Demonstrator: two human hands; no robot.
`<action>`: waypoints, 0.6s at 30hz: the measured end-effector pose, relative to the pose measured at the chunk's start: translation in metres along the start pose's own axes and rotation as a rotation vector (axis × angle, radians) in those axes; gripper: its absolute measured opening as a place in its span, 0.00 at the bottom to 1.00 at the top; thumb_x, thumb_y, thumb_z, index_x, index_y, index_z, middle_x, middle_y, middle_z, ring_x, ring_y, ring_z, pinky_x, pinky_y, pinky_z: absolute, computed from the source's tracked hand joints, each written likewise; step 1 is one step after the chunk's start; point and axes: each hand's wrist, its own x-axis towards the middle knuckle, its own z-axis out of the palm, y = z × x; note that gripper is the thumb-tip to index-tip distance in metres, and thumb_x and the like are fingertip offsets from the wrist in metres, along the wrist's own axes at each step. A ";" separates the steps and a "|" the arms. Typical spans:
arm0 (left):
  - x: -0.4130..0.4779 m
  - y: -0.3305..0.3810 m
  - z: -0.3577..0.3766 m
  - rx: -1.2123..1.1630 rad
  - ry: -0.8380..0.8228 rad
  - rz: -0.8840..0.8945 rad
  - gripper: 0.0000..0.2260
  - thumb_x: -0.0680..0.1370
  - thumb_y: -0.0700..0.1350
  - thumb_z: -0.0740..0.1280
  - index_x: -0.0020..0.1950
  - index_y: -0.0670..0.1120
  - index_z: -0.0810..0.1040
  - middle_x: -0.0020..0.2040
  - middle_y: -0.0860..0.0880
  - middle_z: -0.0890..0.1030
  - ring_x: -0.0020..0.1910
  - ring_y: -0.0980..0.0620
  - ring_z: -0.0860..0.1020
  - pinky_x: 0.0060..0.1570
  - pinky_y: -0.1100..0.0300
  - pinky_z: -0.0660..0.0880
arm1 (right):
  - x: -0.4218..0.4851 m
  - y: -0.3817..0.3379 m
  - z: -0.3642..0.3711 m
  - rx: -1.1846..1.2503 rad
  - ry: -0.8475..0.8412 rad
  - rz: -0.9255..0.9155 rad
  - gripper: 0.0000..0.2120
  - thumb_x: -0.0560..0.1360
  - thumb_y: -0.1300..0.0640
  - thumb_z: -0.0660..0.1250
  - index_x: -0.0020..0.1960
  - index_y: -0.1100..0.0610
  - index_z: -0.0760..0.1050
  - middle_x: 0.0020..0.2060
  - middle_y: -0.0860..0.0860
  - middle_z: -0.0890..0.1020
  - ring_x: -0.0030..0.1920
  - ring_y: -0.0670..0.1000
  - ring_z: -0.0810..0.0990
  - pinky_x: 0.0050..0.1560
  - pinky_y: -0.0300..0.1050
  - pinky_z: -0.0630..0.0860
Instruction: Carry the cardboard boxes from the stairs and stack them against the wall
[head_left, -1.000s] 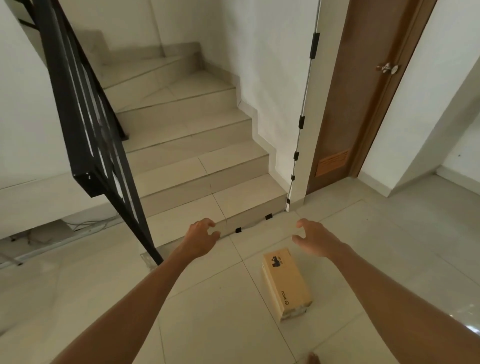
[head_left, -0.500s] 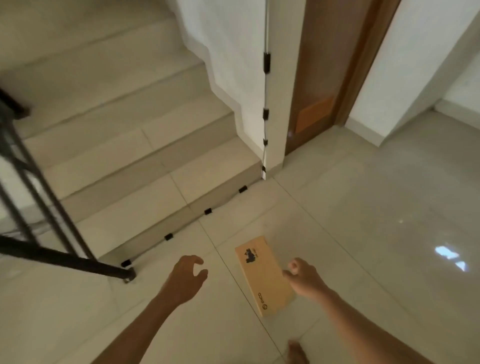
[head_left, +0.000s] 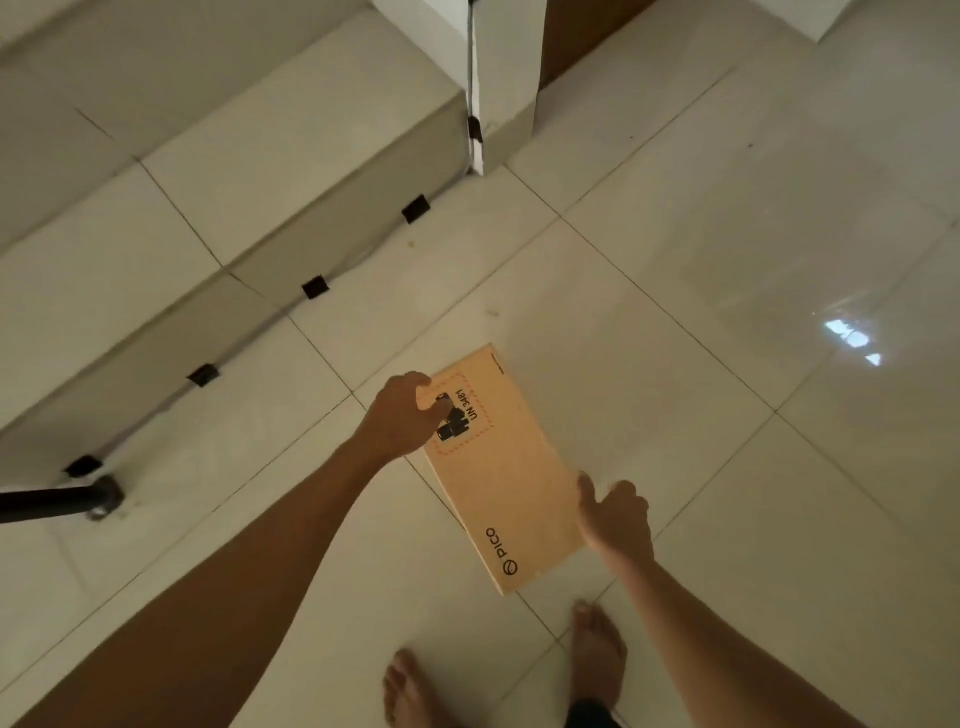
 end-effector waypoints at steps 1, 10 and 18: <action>0.011 -0.003 0.008 -0.008 -0.009 -0.009 0.25 0.77 0.53 0.66 0.70 0.43 0.68 0.69 0.45 0.69 0.67 0.45 0.70 0.55 0.58 0.69 | 0.007 0.007 0.008 0.045 0.013 0.063 0.35 0.79 0.37 0.53 0.72 0.64 0.60 0.68 0.65 0.67 0.64 0.64 0.73 0.60 0.56 0.72; 0.037 -0.046 0.014 -0.177 -0.217 -0.226 0.47 0.65 0.80 0.44 0.75 0.52 0.62 0.67 0.39 0.73 0.67 0.36 0.71 0.68 0.37 0.63 | 0.035 0.037 0.041 0.893 -0.316 0.451 0.38 0.76 0.30 0.50 0.72 0.58 0.67 0.67 0.61 0.72 0.68 0.63 0.70 0.66 0.65 0.67; -0.046 -0.162 0.032 -0.269 -0.498 -0.887 0.52 0.68 0.78 0.38 0.72 0.38 0.66 0.65 0.33 0.74 0.65 0.34 0.72 0.69 0.34 0.53 | 0.005 0.063 0.074 0.595 -0.361 0.363 0.09 0.73 0.60 0.62 0.35 0.55 0.64 0.30 0.53 0.68 0.33 0.52 0.68 0.36 0.46 0.66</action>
